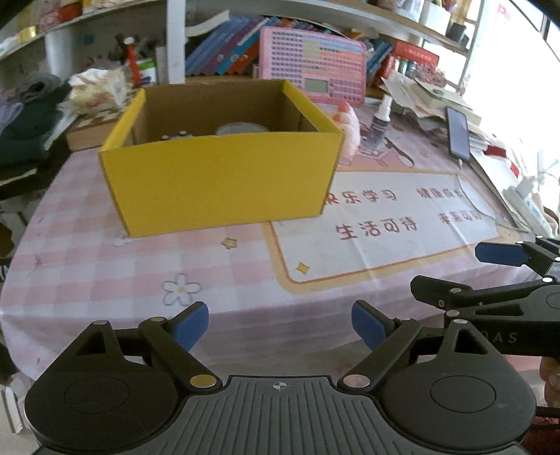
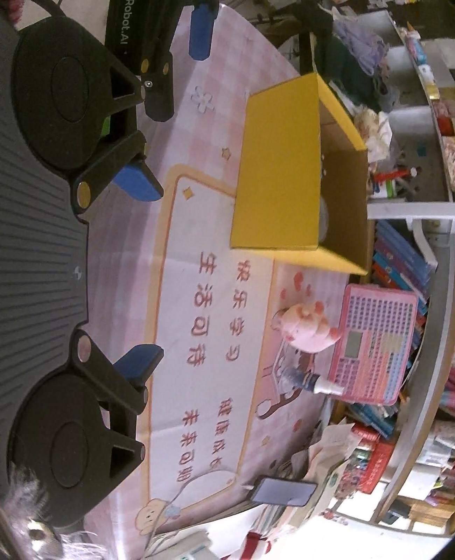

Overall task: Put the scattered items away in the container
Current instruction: 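Withdraw both tools from the box back toward the pink pig and spray bottle, then close the left tool on the pink plush pig while the right tool grasps the spray bottle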

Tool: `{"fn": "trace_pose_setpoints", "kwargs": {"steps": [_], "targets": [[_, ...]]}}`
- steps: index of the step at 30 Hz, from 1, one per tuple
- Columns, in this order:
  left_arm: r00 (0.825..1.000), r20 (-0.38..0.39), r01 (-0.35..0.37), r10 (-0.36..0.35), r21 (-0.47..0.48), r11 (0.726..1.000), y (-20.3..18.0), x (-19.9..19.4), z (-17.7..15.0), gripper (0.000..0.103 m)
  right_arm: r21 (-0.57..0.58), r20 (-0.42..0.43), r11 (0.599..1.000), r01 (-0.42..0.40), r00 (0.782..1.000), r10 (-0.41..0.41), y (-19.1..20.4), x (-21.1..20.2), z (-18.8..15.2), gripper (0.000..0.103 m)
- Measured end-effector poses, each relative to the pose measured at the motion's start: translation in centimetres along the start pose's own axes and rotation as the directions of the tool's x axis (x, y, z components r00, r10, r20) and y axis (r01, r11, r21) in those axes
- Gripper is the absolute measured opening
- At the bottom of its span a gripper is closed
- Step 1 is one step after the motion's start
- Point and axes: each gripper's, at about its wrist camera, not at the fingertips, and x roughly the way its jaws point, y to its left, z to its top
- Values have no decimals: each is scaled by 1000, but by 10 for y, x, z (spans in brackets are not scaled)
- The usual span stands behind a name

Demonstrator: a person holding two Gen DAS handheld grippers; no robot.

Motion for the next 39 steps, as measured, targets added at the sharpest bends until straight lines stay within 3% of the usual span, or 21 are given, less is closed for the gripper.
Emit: {"fn": "trace_pose_setpoints", "kwargs": {"steps": [18, 29, 33, 39], "targets": [[992, -72, 106, -99, 100, 989, -62, 54, 36, 91, 91, -44, 993, 76, 996, -72, -72, 23, 5, 89], [979, -71, 199, -190, 168, 965, -116, 101, 78, 91, 153, -25, 981, 116, 993, -113, -140, 51, 33, 89], [984, -41, 180, -175, 189, 965, -133, 119, 100, 91, 154, -6, 983, 101, 995, -101, -163, 66, 50, 88], [995, 0, 94, -96, 162, 982, -143, 140, 132, 91, 192, 12, 980, 53, 998, -57, -196, 92, 72, 86]]}}
